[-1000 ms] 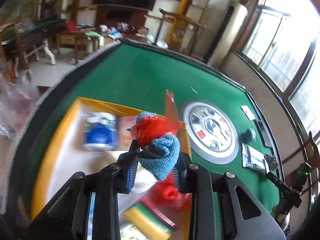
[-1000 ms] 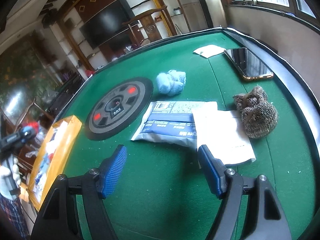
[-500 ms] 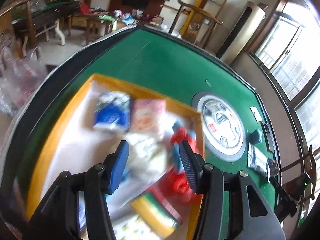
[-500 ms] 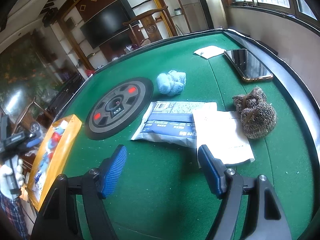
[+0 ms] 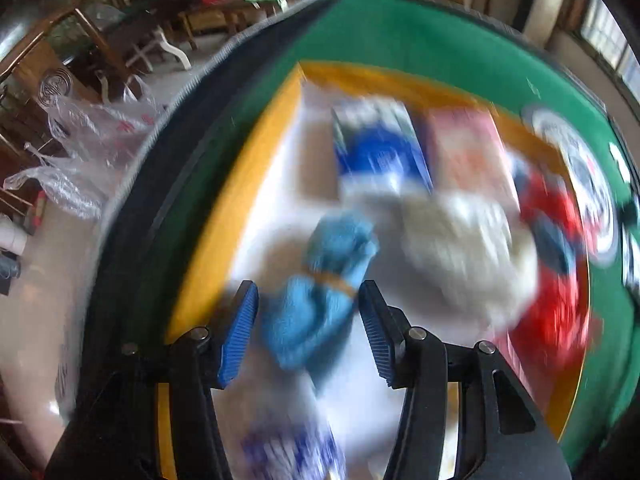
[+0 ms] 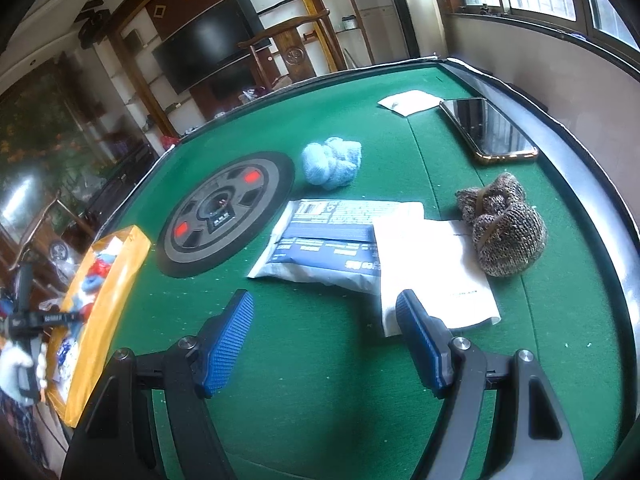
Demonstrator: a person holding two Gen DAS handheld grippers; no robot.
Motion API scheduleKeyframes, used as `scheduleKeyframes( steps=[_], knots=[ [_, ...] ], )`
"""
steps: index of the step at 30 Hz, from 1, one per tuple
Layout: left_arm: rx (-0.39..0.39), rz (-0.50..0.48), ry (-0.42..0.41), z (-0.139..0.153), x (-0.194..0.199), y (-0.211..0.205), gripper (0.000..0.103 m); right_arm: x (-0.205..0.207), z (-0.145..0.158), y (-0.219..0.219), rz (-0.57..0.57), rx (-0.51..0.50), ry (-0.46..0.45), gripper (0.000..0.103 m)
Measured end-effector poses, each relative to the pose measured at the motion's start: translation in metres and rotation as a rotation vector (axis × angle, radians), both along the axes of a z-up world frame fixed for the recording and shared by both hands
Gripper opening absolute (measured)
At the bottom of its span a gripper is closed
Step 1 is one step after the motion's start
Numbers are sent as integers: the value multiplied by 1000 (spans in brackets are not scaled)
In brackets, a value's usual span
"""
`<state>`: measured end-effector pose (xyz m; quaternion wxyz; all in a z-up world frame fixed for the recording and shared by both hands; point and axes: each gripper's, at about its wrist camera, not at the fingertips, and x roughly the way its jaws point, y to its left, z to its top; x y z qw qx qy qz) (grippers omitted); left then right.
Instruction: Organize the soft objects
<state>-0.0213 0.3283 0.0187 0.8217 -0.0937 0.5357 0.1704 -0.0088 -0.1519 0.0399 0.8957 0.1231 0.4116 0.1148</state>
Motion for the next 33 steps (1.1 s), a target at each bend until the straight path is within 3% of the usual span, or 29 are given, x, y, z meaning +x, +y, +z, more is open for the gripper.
scheduleKeyframes(
  steps=[1,3,7,10,13,17,20,22,27,31,33],
  knots=[
    [4,17,-26,4,2,6,50,0,-1,-1,-2,0,3,69],
    [-62,37,-82,17,-2,14,50,1,-1,-1,-3,-2,7,69],
    [-20,11,-118,45,-38,9,54,2,-2,-2,2,3,12,69],
    [-28,-17,-81,52,-79,1,54,3,-2,-3,11,14,17,69],
    [-41,-90,13,42,-108,-13,54,2,-1,0,19,16,16,70],
    [-64,-166,97,16,-109,-27,41,2,-2,2,24,7,16,71],
    [-40,-167,131,0,-87,-29,41,1,-2,2,12,-10,13,71],
    [12,-152,119,1,-64,-28,41,1,-2,0,-6,-21,11,71],
    [26,-97,53,6,-20,-20,41,3,-3,-6,-29,-16,12,71],
    [-22,-65,-11,18,-24,-22,41,1,-1,-8,-28,-6,2,71],
    [-20,-70,-103,40,-47,-31,41,-2,4,-11,-37,12,-23,71]
  ],
)
